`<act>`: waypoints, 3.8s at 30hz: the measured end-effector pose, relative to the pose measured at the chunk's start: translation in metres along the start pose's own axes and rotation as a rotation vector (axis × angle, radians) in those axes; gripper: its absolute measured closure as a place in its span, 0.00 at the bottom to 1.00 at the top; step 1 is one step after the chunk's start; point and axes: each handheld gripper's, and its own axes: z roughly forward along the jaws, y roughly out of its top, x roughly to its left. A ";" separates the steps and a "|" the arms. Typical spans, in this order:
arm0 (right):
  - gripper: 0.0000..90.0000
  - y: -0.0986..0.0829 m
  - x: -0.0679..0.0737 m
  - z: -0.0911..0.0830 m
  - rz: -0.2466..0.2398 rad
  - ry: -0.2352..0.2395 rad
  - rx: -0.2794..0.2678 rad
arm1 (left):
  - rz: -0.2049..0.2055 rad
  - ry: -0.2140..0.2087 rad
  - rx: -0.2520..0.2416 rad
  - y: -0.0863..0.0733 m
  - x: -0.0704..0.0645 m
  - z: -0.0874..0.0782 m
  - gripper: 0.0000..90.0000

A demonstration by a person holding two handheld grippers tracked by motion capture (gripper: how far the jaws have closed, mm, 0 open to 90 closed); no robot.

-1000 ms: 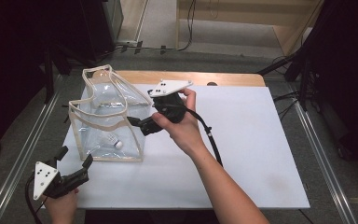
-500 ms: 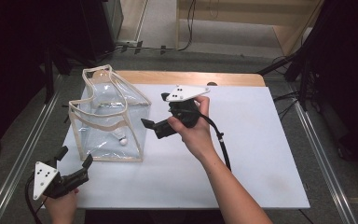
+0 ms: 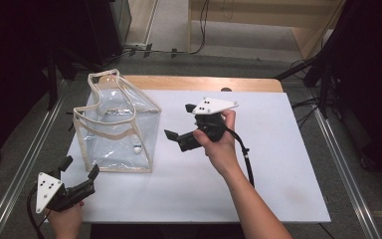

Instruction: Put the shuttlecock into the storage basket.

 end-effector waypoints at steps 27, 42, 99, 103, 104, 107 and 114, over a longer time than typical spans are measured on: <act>0.00 -0.051 -0.023 -0.030 0.057 -0.088 -0.006 | 0.005 0.001 0.001 0.000 -0.001 0.000 0.15; 0.00 -0.073 -0.034 -0.049 0.083 -0.119 -0.012 | 0.006 0.002 0.003 0.000 -0.001 0.000 0.15; 0.00 -0.181 -0.059 -0.143 0.202 -0.311 -0.046 | 0.013 0.014 0.007 0.000 -0.002 0.001 0.15; 0.00 -0.191 -0.063 -0.156 0.234 -0.327 -0.053 | 0.015 0.016 0.008 0.000 -0.002 0.001 0.15; 0.00 -0.194 -0.064 -0.159 0.231 -0.326 -0.056 | 0.016 0.016 0.008 0.000 -0.002 0.001 0.15; 0.00 -0.198 -0.064 -0.166 0.224 -0.335 -0.054 | 0.018 0.016 0.010 0.000 -0.002 0.001 0.15; 0.00 -0.207 -0.065 -0.179 0.224 -0.357 -0.066 | 0.017 0.019 0.011 0.000 -0.003 0.001 0.15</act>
